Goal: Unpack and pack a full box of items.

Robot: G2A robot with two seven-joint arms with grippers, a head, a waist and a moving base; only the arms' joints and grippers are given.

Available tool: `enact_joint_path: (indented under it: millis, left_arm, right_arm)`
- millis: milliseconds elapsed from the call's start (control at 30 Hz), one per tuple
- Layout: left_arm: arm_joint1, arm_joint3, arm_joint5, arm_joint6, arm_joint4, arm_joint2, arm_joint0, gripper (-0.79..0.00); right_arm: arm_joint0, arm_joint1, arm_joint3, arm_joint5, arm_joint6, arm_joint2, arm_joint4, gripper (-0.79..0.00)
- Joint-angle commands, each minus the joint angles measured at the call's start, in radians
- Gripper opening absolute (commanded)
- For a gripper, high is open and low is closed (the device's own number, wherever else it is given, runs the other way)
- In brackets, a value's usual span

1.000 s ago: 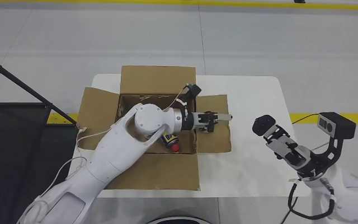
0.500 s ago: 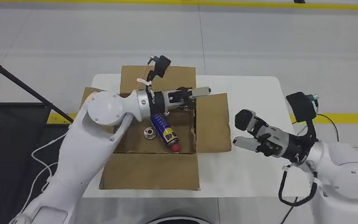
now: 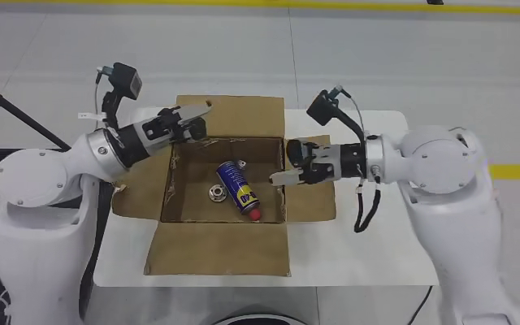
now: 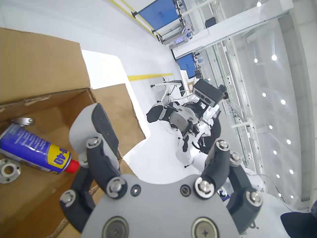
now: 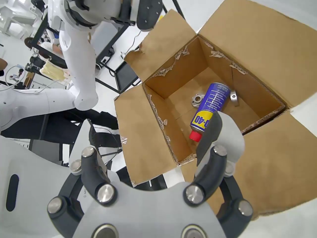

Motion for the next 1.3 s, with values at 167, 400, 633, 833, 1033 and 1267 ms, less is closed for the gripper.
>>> enact_joint_path:
  millis: [167,400,633,833,1033,1267]
  left_arm:
    - [0.018,-0.036,-0.025,-0.023,-0.047,-0.211,0.141,0.0]
    - [0.024,-0.066,-0.095,-0.02,-0.09,-0.384,0.312,0.0]
    - [0.024,-0.071,-0.105,-0.017,-0.099,-0.394,0.327,0.0]
    - [0.024,-0.07,-0.105,-0.011,-0.101,-0.393,0.329,0.0]
    - [0.025,-0.028,-0.078,0.042,-0.164,-0.384,0.347,0.0]
    - [0.033,-0.005,-0.077,0.058,-0.199,-0.428,0.372,0.0]
  right_arm:
    - [0.171,-0.045,0.14,0.031,0.005,-0.217,0.027,0.0]
    - [0.196,-0.053,0.161,0.054,-0.011,-0.244,0.015,0.0]
    - [0.196,-0.053,0.161,0.054,-0.011,-0.244,0.015,0.0]
    - [0.201,-0.063,0.155,0.106,-0.007,-0.322,-0.062,0.0]
    - [0.286,-0.105,0.201,0.136,-0.016,-0.48,-0.209,0.0]
    - [0.339,-0.161,0.312,0.143,-0.094,-0.605,-0.287,0.0]
